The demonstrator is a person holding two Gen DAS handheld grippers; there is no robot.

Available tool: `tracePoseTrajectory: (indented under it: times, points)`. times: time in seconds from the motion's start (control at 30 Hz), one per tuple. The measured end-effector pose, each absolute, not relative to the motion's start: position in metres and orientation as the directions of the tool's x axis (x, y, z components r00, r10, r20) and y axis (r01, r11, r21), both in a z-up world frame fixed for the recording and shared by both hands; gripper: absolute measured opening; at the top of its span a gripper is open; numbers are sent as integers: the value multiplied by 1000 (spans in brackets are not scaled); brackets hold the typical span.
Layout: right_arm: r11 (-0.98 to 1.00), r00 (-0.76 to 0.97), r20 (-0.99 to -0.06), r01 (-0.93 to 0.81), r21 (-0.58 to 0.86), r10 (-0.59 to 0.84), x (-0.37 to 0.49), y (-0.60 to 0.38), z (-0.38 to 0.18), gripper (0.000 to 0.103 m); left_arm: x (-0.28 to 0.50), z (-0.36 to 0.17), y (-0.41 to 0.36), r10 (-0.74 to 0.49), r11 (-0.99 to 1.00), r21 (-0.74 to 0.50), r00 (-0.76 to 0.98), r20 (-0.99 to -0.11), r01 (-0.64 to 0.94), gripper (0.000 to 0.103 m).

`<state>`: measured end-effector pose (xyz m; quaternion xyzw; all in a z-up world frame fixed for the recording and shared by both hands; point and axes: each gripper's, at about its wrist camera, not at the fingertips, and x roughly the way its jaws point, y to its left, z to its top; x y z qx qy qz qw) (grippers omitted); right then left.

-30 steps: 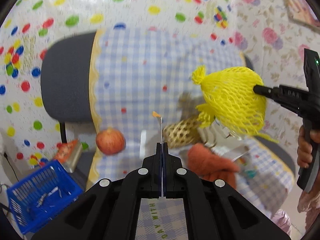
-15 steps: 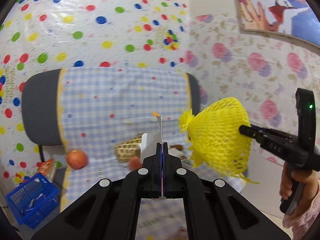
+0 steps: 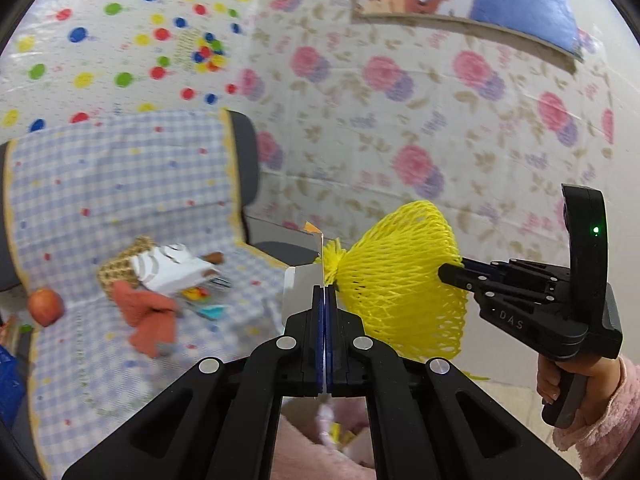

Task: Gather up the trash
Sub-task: 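Carry the white card and yellow net bag over the pink bin, then open both grippers to drop the card and net bag into the bin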

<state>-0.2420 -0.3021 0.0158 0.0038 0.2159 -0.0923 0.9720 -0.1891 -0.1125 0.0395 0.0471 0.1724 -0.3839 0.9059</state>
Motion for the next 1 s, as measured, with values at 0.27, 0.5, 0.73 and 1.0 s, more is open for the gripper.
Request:
tracePoseTrajectory:
  times: [0.27,0.5,0.73,1.0]
  points:
    - [953,814,-502,293,-82,-294,-284,-324,-23,12,-204,-5,-165,-737,591,-69,502,-453,804,0]
    - [947,747,-595,309,-84,-296,-287,-338,-62,12,-194,-48,-192,-707,575,-101,431,-560,812,0]
    - [953,707,-654,293,-76,-270,-269,-344,-92,14,-179,-67,-205,-671,588,-117,402,-623,800,1]
    - [957,692,-682,288,-39,-236,-249,-353,-114,44,-161,-73,-201,-644,638,-150,416,-642,755,41]
